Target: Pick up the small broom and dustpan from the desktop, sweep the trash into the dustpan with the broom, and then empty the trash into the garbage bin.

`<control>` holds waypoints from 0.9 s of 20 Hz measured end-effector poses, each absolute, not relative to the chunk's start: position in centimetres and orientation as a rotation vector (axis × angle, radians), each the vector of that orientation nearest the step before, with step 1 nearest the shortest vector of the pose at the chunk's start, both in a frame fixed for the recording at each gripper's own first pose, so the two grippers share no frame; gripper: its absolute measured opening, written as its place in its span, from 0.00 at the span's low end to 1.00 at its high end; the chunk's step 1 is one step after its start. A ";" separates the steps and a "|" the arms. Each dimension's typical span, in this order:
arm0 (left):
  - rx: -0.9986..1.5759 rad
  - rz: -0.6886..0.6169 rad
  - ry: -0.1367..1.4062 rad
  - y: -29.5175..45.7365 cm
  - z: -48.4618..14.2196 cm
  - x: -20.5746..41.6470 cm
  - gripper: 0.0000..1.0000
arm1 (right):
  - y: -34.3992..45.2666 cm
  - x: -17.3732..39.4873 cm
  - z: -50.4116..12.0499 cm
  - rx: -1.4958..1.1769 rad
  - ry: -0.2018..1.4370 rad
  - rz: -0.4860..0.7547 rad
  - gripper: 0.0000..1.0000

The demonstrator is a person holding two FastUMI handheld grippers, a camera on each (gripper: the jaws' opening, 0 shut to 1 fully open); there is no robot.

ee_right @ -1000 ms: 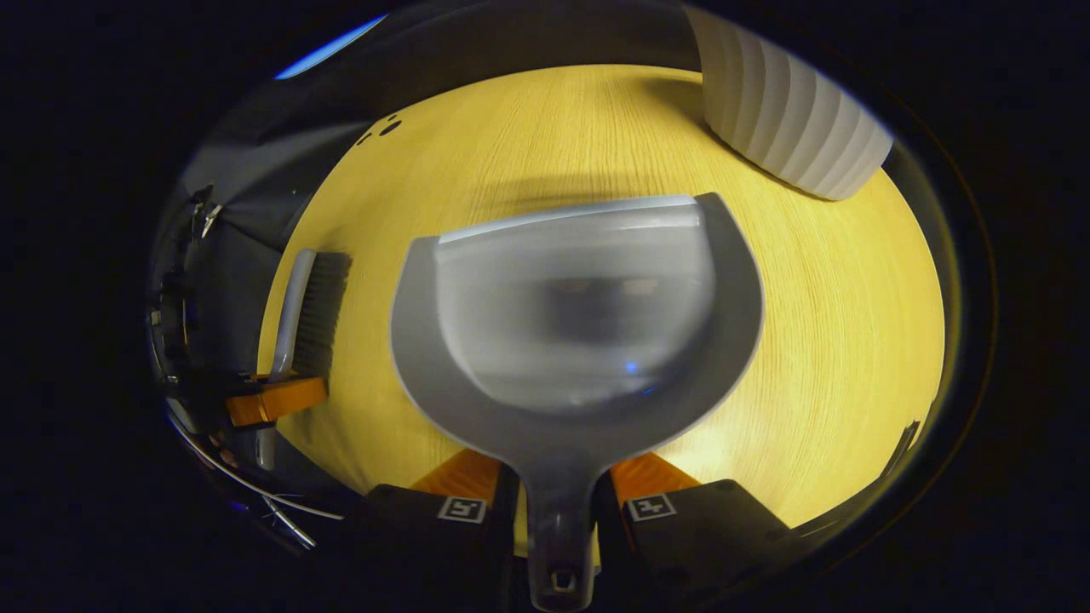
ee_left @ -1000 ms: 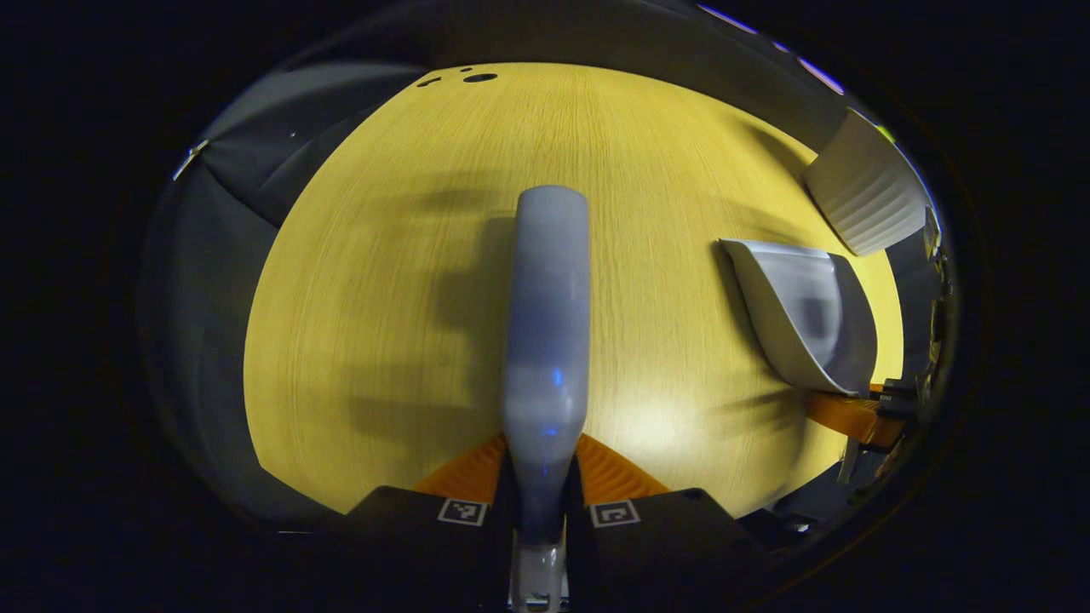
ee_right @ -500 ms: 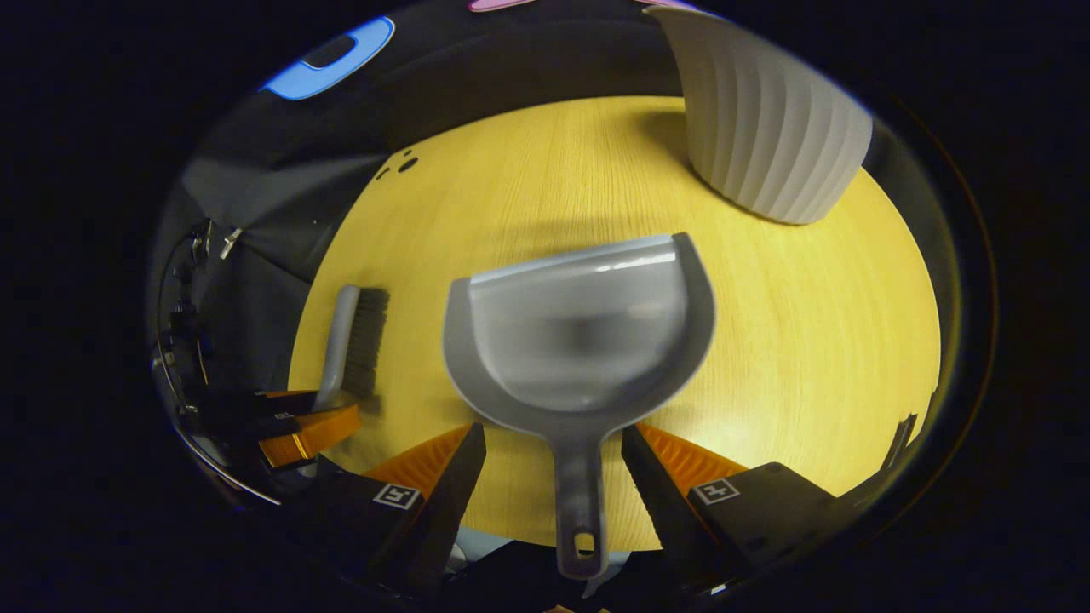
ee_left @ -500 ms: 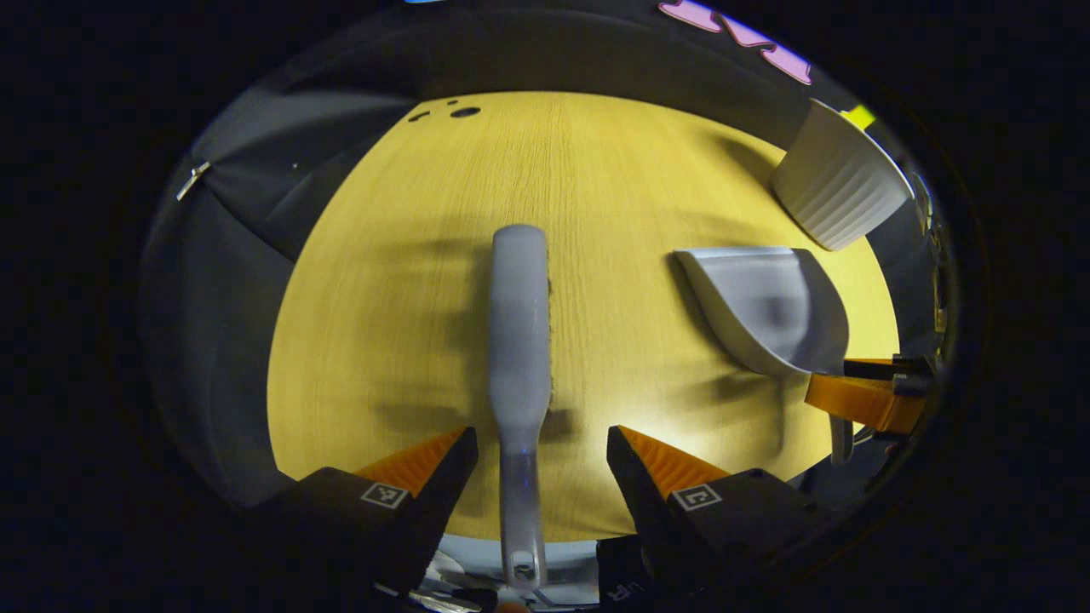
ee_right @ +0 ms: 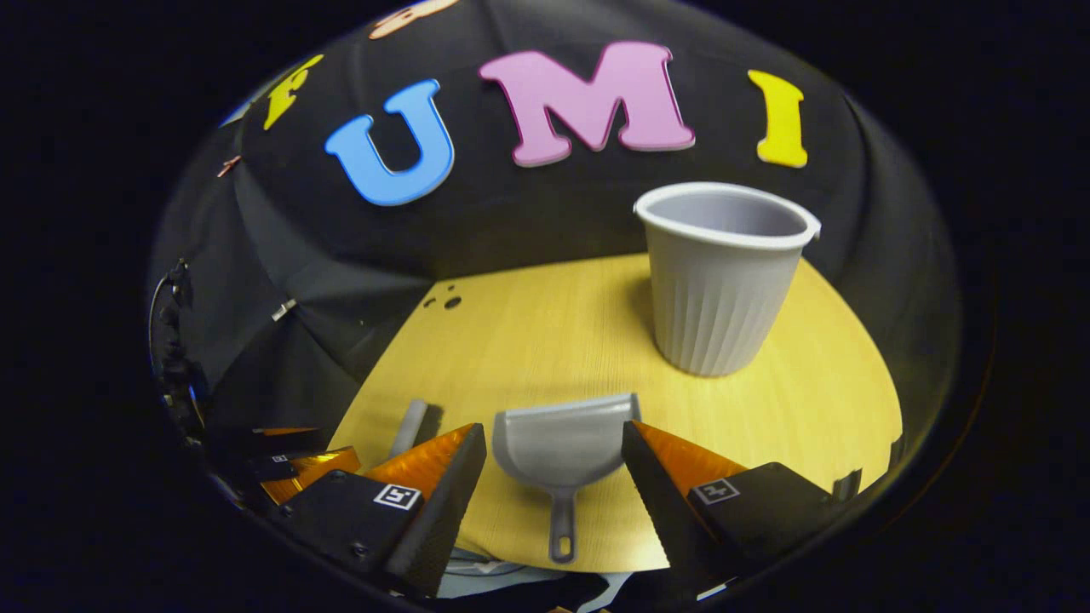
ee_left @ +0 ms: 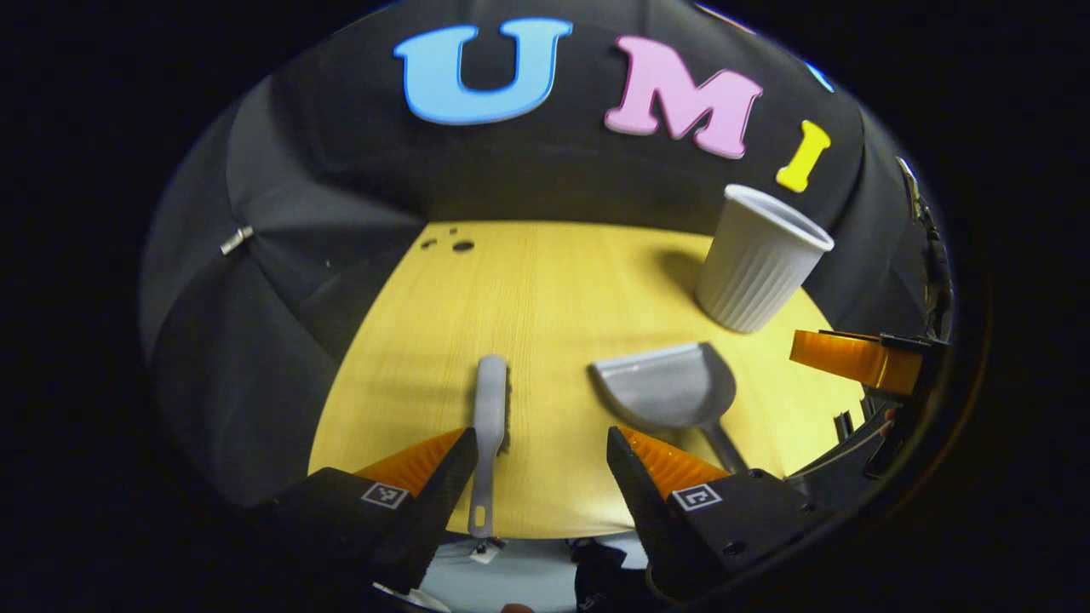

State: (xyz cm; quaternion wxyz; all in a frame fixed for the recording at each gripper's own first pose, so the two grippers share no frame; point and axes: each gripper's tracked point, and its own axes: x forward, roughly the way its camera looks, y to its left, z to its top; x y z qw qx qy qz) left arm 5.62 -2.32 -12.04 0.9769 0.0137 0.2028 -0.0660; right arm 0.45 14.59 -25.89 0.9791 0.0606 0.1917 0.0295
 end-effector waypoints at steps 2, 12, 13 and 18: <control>0.036 -0.093 0.264 -3.0 -8.6 4.8 0.96 | 14.3 0.0 -23.4 0.102 0.257 0.061 0.99; -0.077 -0.104 -0.105 -6.2 -3.1 1.0 0.92 | 12.5 -5.3 -19.4 0.034 0.024 0.060 0.99; -0.066 -0.110 -0.121 -6.2 -2.8 1.1 0.95 | 12.3 -5.5 -19.5 0.018 0.016 0.048 0.99; -0.042 -0.168 -0.205 -7.5 0.5 2.0 0.95 | 11.5 -5.1 -17.8 -0.073 -0.021 -0.003 0.99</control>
